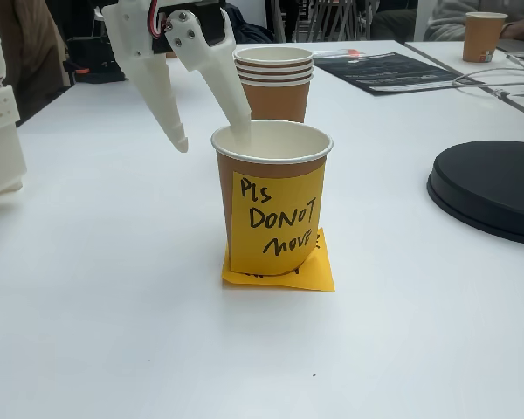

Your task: Pickup cup and make a pile of cup.

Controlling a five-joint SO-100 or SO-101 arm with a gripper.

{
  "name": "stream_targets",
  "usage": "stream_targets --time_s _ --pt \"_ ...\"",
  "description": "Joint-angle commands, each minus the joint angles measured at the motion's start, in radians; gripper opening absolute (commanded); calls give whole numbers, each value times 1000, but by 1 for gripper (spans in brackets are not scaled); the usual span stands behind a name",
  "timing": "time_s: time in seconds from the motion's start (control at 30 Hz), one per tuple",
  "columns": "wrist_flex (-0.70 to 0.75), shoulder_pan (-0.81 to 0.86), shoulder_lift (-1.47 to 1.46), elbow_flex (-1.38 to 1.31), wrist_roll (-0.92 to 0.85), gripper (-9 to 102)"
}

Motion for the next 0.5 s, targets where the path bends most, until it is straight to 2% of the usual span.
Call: stream_targets --time_s 0.0,0.47 --pt "-3 -6 -9 -43 -2 24" --pt "-2 -6 -164 -219 6 24"
